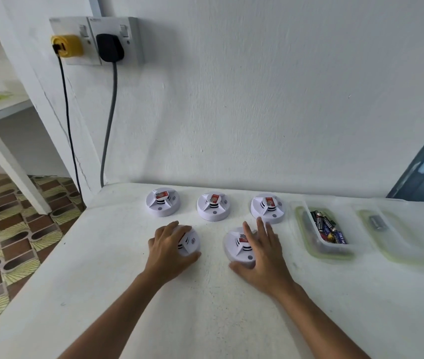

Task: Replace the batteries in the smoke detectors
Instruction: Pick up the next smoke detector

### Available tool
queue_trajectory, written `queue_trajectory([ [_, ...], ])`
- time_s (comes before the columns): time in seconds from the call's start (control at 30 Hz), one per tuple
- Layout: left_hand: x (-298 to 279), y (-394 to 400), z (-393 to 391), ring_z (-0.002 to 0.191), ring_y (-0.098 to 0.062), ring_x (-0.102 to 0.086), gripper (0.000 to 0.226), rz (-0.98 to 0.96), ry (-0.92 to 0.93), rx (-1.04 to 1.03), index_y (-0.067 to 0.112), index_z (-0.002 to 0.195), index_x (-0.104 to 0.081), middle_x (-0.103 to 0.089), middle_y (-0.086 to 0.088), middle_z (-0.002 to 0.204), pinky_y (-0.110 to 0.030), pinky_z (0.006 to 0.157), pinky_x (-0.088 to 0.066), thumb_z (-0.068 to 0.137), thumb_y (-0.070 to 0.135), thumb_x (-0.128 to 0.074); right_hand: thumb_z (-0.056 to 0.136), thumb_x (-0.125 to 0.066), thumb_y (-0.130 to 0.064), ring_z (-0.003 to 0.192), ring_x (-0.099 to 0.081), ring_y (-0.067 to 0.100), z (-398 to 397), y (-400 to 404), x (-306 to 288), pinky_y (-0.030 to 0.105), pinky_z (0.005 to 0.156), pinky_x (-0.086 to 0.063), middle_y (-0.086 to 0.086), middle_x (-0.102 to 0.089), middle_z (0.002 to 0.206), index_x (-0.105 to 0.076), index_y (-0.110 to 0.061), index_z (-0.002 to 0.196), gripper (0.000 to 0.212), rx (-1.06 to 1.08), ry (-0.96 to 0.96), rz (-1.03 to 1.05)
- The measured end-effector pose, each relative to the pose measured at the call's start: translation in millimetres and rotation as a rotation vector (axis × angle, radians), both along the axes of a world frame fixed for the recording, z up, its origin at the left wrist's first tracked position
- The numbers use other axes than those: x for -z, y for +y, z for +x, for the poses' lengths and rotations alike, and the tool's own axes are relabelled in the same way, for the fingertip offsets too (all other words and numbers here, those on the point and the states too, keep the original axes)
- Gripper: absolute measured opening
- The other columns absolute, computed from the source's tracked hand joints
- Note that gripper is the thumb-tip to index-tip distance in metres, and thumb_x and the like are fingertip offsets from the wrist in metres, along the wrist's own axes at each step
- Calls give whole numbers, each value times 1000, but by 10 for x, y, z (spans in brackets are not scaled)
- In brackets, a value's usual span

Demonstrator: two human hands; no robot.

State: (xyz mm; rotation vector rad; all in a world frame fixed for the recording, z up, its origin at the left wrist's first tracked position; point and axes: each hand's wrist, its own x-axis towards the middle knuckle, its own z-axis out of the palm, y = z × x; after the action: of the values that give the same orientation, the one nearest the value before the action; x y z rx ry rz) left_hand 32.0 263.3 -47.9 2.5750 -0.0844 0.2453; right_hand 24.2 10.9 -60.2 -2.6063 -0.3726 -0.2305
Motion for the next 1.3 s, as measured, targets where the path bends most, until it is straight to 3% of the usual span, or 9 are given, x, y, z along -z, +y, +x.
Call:
queue_trajectory([
  [0.07, -7, 7, 4, 133, -25, -35, 67, -3, -4, -4, 27, 135, -50, -43, -1, 146, -45, 105, -33, 77, 50, -74, 82, -48, -67, 149, 2, 30, -34, 64, -19, 47, 117, -8, 13, -11, 160, -26, -21, 151, 86, 1, -195, -8],
  [0.2, -167, -23, -34, 124, -24, -45, 71, -238, 11, -1, 25, 136, -49, -51, 0, 138, -42, 100, -43, 76, 61, -61, 87, -58, -25, 126, -49, 25, -107, 345, -216, 41, 101, -47, 12, -58, 126, -64, -8, 119, 37, -163, -438, 149],
  [0.27, -333, -71, -81, 116, -22, -52, 75, -579, 84, -26, 28, 135, -49, -54, 1, 132, -37, 95, -46, 71, 68, -50, 88, -60, -21, 107, -60, 15, -133, 577, -390, 36, 87, -55, 5, -65, 115, -63, -10, 118, 32, -230, -248, 251],
  [0.37, -515, -111, -151, 113, -26, -59, 59, -1036, 252, -10, 27, 131, -51, -59, -6, 130, -42, 93, -51, 81, 58, -45, 83, -72, -35, 101, -58, 6, -129, 896, -558, 19, 81, -53, -6, -60, 121, -52, -20, 130, 53, -169, 155, 464],
  [0.47, -609, -68, -235, 104, -30, -65, 49, -1354, 342, 17, 11, 130, -56, -65, -21, 120, -41, 85, -50, 97, 41, -34, 70, -82, -38, 94, -56, 7, -62, 1036, -617, 14, 72, -48, -8, -58, 113, -51, -23, 123, 64, -118, 249, 596],
  [0.63, -646, 61, -303, 116, -34, -60, 55, -1426, 419, 28, 8, 131, -57, -63, -21, 125, -43, 92, -46, 98, 39, -26, 61, -89, -31, 87, -54, 13, 17, 1089, -680, 15, 68, -45, -7, -57, 104, -53, -24, 108, 60, -191, 255, 592],
  [0.9, -635, 98, -354, 97, -28, -61, 50, -1378, 448, -31, 10, 126, -61, -64, -22, 115, -40, 78, -51, 99, 40, -31, 57, -87, -29, 85, -55, 14, 163, 1059, -718, 30, 72, -51, -2, -57, 98, -51, -19, 100, 57, -313, 263, 424],
  [1.07, -629, 142, -341, 94, -29, -65, 48, -1493, 489, -73, 10, 115, -66, -69, -18, 108, -41, 76, -53, 96, 40, -34, 59, -81, -40, 84, -50, 6, 109, 1158, -700, 22, 69, -49, -7, -52, 99, -46, -23, 107, 62, -371, 248, 410],
  [1.3, -694, 365, -261, 109, -38, -56, 42, -1667, 325, -270, 15, 116, -62, -62, -20, 117, -53, 94, -45, 96, 41, -37, 58, -72, -38, 81, -58, 12, 189, 1314, -613, 26, 63, -54, -2, -59, 96, -55, -20, 104, 52, -75, 271, 620],
])
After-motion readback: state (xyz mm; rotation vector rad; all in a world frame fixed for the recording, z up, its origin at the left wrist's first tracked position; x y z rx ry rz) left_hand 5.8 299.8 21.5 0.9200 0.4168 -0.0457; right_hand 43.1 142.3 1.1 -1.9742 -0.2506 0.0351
